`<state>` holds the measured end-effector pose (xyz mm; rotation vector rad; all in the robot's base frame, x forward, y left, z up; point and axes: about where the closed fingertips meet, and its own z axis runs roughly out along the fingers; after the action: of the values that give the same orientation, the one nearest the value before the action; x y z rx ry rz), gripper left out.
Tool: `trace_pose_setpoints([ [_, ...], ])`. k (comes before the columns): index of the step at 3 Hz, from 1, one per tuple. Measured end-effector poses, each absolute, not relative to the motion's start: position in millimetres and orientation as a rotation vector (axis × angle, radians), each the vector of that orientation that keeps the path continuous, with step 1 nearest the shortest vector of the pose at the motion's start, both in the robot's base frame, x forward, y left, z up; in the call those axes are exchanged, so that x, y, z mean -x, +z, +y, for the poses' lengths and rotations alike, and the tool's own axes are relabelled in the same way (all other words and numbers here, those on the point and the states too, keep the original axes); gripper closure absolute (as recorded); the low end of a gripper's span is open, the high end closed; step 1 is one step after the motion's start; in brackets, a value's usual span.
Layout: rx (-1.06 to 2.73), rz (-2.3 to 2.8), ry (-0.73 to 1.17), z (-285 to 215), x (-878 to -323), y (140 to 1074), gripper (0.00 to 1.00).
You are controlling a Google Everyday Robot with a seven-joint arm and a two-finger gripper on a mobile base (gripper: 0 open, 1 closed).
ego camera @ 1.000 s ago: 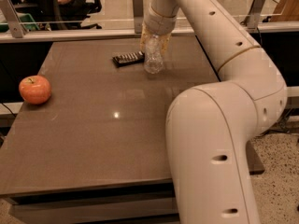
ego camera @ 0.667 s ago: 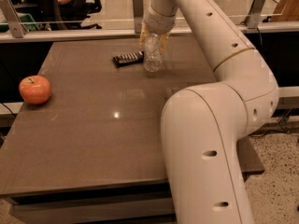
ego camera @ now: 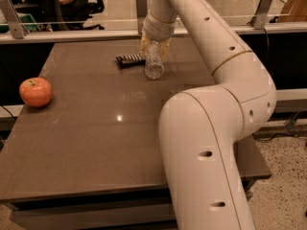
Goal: Move water bottle near rxbar chocolate
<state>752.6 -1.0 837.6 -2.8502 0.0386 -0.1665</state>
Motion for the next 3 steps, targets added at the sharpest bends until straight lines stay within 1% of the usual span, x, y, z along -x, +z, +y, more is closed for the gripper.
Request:
trace_pose_setpoints([
  [1, 2.866, 0.028, -0.117, 3, -747, 828, 0.84],
  [2, 2.866, 0.028, -0.117, 3, -747, 829, 0.6],
  [3, 2.888, 0.045, -0.116, -8, -742, 834, 0.36],
])
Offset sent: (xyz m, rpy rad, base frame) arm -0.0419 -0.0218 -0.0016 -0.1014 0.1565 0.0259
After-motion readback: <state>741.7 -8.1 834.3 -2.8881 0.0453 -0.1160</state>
